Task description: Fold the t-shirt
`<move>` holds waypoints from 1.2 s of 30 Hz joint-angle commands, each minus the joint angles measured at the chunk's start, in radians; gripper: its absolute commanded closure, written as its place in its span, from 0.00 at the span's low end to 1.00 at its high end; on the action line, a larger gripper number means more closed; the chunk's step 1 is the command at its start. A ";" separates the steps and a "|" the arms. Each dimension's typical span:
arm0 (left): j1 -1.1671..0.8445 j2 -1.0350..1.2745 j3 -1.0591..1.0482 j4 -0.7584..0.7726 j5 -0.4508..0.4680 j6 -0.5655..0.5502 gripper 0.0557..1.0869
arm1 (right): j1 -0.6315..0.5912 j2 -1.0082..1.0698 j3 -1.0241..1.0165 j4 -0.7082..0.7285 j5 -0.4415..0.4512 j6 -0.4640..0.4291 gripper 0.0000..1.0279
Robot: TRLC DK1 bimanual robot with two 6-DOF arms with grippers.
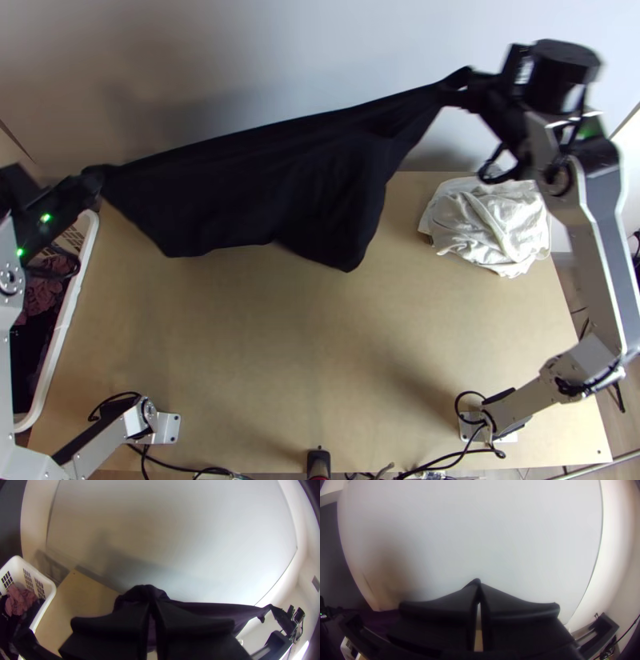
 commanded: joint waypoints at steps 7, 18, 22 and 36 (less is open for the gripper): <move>-0.161 0.120 0.288 0.013 -0.257 0.009 0.96 | -0.122 -0.072 -0.031 0.146 0.029 -0.143 0.97; -0.051 0.113 0.340 0.280 -0.401 -0.149 0.96 | -0.116 -0.070 -0.052 0.556 0.201 -0.220 0.97; -0.114 0.133 0.334 0.320 -0.413 -0.100 0.96 | -0.085 -0.067 -0.129 0.617 0.202 -0.252 0.97; -0.290 0.311 0.248 0.616 -0.559 0.181 0.96 | -0.110 0.049 -0.272 0.950 0.314 -0.409 0.97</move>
